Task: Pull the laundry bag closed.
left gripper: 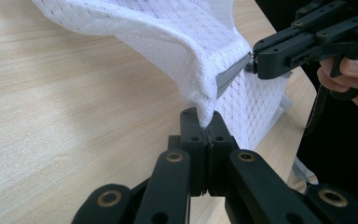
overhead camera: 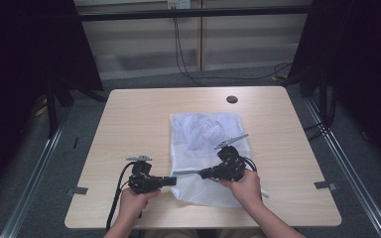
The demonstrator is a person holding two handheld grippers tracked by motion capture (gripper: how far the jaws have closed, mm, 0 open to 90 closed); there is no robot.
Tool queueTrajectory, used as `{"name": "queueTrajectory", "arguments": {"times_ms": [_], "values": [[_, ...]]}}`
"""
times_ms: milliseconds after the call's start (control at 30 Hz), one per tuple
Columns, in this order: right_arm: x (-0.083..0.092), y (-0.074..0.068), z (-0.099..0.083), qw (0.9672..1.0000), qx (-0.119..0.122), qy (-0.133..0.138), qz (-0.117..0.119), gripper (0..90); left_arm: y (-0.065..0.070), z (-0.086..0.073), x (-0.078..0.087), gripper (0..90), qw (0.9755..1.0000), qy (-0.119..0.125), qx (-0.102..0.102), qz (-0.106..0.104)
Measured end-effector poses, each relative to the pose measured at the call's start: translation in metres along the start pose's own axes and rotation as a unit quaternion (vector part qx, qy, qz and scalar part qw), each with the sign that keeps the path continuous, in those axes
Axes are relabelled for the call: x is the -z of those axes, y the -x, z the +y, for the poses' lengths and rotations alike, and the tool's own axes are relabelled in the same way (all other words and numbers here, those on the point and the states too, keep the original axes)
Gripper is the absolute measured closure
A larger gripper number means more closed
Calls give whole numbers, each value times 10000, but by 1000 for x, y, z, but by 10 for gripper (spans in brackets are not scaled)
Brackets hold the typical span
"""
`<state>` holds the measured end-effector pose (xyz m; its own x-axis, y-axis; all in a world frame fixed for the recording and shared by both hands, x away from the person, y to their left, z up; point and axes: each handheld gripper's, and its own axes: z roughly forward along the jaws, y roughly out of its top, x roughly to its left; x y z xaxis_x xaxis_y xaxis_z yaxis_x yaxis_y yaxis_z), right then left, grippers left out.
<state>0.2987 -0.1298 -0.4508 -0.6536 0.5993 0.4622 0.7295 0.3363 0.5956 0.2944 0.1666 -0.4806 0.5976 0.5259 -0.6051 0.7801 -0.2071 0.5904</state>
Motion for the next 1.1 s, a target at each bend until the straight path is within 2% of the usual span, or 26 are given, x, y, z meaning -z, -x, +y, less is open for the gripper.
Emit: {"name": "queueTrajectory", "arguments": {"times_ms": [167,567,700,800,1100], "values": [[5,3,-3,10000,-20,-9,-42,872,-1,0,1,894,10000,13,52,30],[14,10,-10,9999,-61,-50,-75,872,-1,0,1,894,10000,-23,25,37],[15,11,-10,9999,-63,-60,-86,872,-2,0,3,894,9999,10,48,112],[17,13,-11,9999,-109,-48,-55,871,-2,0,3,894,10000,10,67,56],[19,14,-11,9999,-79,-66,-60,872,-2,-1,5,894,10000,-49,42,67]]}}
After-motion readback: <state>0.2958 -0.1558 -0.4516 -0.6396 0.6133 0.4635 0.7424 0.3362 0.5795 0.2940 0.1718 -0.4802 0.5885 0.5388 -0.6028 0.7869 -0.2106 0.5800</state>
